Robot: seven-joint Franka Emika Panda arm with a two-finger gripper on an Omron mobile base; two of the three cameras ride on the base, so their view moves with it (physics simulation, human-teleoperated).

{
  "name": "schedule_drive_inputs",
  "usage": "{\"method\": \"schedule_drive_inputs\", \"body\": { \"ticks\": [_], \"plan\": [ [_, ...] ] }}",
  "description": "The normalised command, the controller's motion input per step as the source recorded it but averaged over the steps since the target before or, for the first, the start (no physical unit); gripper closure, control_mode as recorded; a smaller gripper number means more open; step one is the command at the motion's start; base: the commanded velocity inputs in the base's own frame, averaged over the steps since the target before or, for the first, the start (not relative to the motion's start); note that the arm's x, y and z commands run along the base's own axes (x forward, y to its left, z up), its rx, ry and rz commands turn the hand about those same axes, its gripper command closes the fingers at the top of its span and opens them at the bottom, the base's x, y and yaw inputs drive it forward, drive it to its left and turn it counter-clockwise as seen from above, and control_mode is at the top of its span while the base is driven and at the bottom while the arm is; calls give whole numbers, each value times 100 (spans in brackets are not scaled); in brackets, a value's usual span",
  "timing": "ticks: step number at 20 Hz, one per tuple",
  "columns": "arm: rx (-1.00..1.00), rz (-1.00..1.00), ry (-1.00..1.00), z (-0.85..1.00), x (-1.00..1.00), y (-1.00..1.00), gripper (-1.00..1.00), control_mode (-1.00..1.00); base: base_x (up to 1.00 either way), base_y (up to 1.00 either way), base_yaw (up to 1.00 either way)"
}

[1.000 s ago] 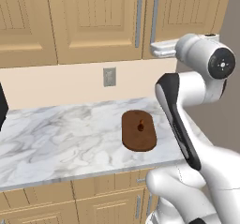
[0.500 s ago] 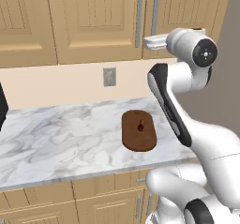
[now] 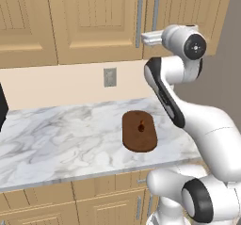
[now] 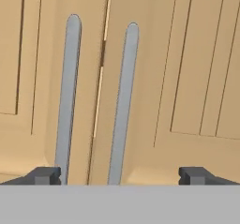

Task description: Open the cabinet, retrieve the rolling pin, and place it next to the meat on the cutting board to prepare for tenderizing.

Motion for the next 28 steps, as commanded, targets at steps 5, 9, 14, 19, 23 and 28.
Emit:
{"method": "schedule_drive_inputs", "body": {
  "ticks": [5,9,14,19,23,28],
  "plan": [
    [0,-4,3,0,55,-13,-100,-100,0,0,0],
    [0,-7,5,0,65,0,-100,-100,0,0,0],
    [0,-7,10,0,57,1,-100,-100,0,0,0],
    [0,-5,7,0,51,5,-100,-100,0,0,0],
    [0,-6,7,0,57,14,100,-100,0,0,0],
    [0,0,2,-2,15,8,100,-100,0,0,0]
  ]
}}
